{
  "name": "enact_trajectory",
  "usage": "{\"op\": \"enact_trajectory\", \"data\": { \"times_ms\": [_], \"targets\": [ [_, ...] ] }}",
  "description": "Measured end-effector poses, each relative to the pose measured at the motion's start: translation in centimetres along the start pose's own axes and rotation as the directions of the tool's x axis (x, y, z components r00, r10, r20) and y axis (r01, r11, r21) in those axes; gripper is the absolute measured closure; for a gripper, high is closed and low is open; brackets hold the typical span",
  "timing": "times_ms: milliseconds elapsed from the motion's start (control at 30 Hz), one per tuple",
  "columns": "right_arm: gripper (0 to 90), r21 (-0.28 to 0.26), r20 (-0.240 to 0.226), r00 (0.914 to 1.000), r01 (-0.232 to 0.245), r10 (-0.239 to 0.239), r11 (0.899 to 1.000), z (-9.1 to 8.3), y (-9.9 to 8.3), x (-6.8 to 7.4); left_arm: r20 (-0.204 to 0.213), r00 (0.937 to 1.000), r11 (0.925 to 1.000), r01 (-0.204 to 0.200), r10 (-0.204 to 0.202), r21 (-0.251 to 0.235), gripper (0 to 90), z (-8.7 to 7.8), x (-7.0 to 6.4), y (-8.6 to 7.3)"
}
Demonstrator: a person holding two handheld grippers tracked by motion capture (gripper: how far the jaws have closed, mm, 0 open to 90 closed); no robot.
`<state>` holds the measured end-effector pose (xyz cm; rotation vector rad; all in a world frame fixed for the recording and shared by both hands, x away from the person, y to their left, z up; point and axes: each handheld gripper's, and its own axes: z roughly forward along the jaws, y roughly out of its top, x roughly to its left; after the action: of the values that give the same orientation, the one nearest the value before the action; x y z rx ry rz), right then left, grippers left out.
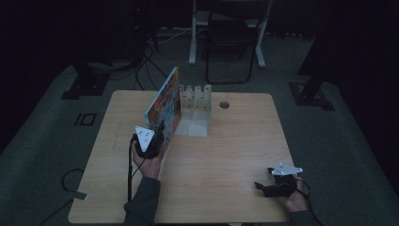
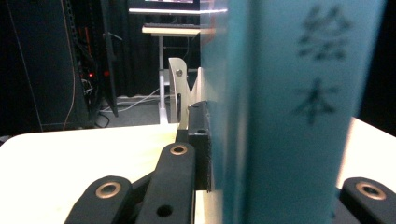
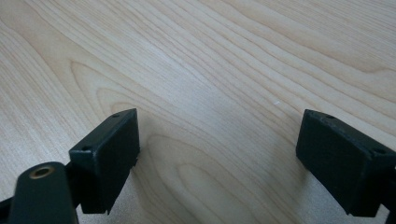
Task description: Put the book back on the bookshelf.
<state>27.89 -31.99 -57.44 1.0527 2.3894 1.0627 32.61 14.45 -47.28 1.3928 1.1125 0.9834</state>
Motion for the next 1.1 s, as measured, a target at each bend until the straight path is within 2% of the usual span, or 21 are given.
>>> {"op": "enact_trajectory", "data": {
  "times_ms": [267,567,700,900,1100],
  "targets": [
    [13.2,-0.004,-0.008,1.0000,-0.002,0.002,1.000,0.0,0.0,-0.1,0.000,1.0000,1.0000,-0.009,0.009,0.001,80.9,0.8,-0.2,0.7],
    [13.3,-0.002,-0.005,1.0000,0.006,-0.006,1.000,0.1,0.1,-0.1,-0.012,0.9999,1.0000,0.005,-0.005,0.000,80.9,1.5,-0.3,0.3],
    [13.2,0.000,-0.004,1.0000,0.006,-0.006,1.000,0.1,0.1,0.0,-0.017,0.9998,1.0000,-0.007,0.007,-0.001,80.9,1.7,-0.4,0.4],
    [13.2,0.000,-0.005,1.0000,0.006,-0.006,1.000,0.1,0.1,0.0,-0.022,0.9998,0.9999,0.001,-0.001,-0.010,80.9,1.9,-0.4,0.3],
    [13.2,0.000,-0.005,1.0000,0.006,-0.006,1.000,0.1,0.1,0.0,-0.031,0.9995,0.9999,-0.007,0.007,-0.012,80.9,2.1,-0.7,0.1]
  ]
}}
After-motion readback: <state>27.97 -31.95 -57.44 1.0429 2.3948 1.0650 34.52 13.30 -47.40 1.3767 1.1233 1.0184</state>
